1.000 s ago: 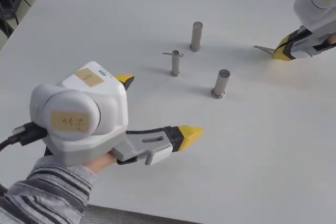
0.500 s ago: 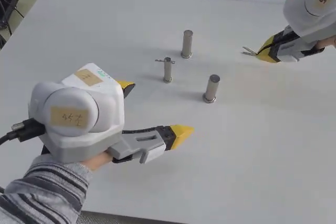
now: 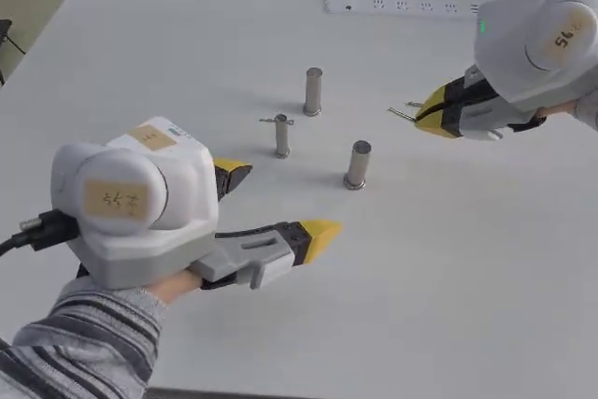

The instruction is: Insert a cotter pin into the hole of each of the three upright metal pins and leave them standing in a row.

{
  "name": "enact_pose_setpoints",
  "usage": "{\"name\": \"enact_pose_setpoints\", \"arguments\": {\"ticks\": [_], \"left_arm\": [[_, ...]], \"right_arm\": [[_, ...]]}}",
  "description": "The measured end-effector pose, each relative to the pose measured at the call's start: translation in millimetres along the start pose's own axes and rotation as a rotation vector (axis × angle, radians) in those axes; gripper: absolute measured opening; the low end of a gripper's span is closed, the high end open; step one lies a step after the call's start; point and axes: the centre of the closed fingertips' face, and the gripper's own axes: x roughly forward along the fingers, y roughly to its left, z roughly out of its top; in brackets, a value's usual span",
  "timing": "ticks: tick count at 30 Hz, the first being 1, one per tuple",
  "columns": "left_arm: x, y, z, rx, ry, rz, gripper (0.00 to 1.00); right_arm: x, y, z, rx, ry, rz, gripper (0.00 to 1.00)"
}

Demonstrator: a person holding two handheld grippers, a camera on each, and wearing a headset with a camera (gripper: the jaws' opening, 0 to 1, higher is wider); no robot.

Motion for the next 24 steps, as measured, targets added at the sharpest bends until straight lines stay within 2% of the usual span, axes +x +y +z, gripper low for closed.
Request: {"name": "enact_pose_setpoints", "arguments": {"ticks": [3, 13, 20, 24], "left_arm": [[0.9, -3.8, 4.1, -0.022, -0.008, -0.018, 0.59], [5.0, -13.1, 10.6, -0.057, -0.011, -0.06, 0.43], [7.7, -17.2, 13.8, -0.169, -0.019, -0.086, 0.35], [7.6, -19.4, 13.5, -0.217, -0.019, -0.101, 0.27]], "right_arm": [[1.4, 6.0, 5.5, -0.025, -0.02, 0.007, 0.0], [-1.7, 44.5, 33.4, -0.098, -0.082, 0.048, 0.0], [1.1, 76.4, 50.3, -0.142, -0.128, 0.11, 0.0], [1.4, 88.5, 58.6, -0.164, -0.149, 0.127, 0.0]]}}
